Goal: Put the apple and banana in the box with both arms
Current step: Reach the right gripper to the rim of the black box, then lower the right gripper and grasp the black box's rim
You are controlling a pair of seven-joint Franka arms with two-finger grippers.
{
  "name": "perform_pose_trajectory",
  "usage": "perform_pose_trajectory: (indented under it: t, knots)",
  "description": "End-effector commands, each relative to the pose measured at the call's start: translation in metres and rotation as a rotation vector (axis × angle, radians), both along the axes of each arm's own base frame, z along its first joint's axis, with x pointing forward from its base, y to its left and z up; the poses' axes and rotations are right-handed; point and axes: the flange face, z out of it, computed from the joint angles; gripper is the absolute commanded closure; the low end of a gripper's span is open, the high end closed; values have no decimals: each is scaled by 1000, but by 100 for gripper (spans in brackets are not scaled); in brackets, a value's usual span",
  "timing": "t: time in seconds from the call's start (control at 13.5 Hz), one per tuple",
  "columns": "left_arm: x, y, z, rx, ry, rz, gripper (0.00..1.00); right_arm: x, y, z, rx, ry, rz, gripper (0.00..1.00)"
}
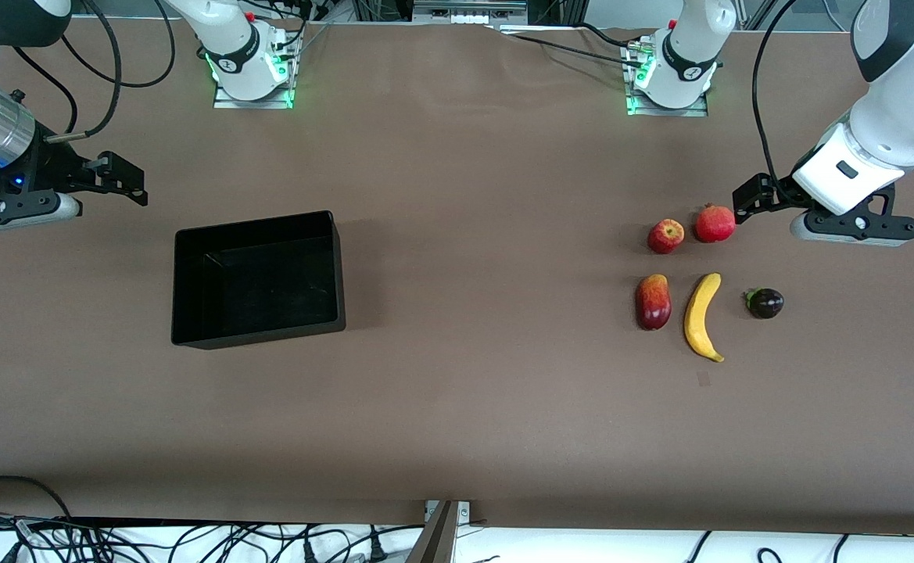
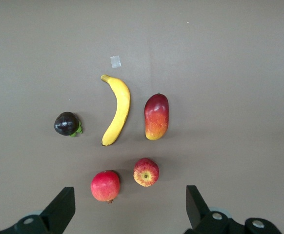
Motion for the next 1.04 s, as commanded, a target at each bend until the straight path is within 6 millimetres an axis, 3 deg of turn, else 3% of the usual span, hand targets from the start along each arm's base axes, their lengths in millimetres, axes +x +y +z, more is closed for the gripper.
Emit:
perform_pose_trajectory:
  t: [0.0,0.3,0.44,0.67,0.96]
  knots:
    - [-3,0,7,-1,1,8,0,0,0,6,-24,5,-6,0]
    - [-3,0,7,-1,1,8,0,2,-1,4,-26,1,2,0]
    - [-3,0,7,-1,1,8,0,8,-5,-18,-47,40,-9,0]
    - [-3,1,7,-1,1,9,0,23,-16,-93,-89,58,0,0]
    - [-3,1,7,20,0,2,0,20,-45,-208,-92,33,-32,0]
